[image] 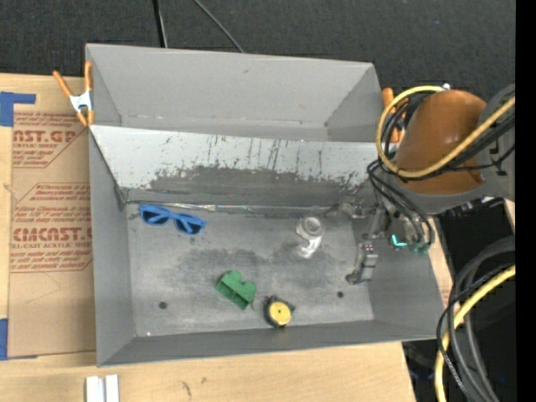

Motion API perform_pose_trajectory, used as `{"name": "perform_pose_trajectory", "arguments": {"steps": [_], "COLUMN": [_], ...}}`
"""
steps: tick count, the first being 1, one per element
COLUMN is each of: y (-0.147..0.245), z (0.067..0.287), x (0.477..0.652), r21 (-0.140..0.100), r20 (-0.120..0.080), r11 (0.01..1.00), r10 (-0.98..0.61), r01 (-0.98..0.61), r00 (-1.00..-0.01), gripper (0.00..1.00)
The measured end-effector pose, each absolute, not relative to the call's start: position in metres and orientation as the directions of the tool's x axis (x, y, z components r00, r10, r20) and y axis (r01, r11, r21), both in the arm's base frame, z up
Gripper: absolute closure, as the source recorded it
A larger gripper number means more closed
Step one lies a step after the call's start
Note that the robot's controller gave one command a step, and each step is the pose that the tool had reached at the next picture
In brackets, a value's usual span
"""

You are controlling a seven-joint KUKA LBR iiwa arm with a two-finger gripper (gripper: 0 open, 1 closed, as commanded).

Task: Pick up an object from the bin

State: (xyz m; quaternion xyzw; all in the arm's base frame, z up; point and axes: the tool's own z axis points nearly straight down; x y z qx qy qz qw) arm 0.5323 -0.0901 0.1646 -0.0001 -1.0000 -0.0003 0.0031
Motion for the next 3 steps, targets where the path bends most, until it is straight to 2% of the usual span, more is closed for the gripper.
{"name": "perform_pose_trajectory", "arguments": {"steps": [1, 2, 3], "y": [-0.057, -0.065, -0.065], "z": [0.1, 0.069, 0.07], "x": [0.574, 0.589, 0.59], "r21": [0.002, 0.0, 0.0], "r20": [0.0, -0.001, -0.003], "r11": [0.945, 0.729, 0.731], "r10": [-0.327, -0.685, -0.683], "r01": [-0.327, -0.685, -0.683], "r00": [-0.945, -0.729, -0.731], "gripper": [0.0, 0.0, 1.0]}}
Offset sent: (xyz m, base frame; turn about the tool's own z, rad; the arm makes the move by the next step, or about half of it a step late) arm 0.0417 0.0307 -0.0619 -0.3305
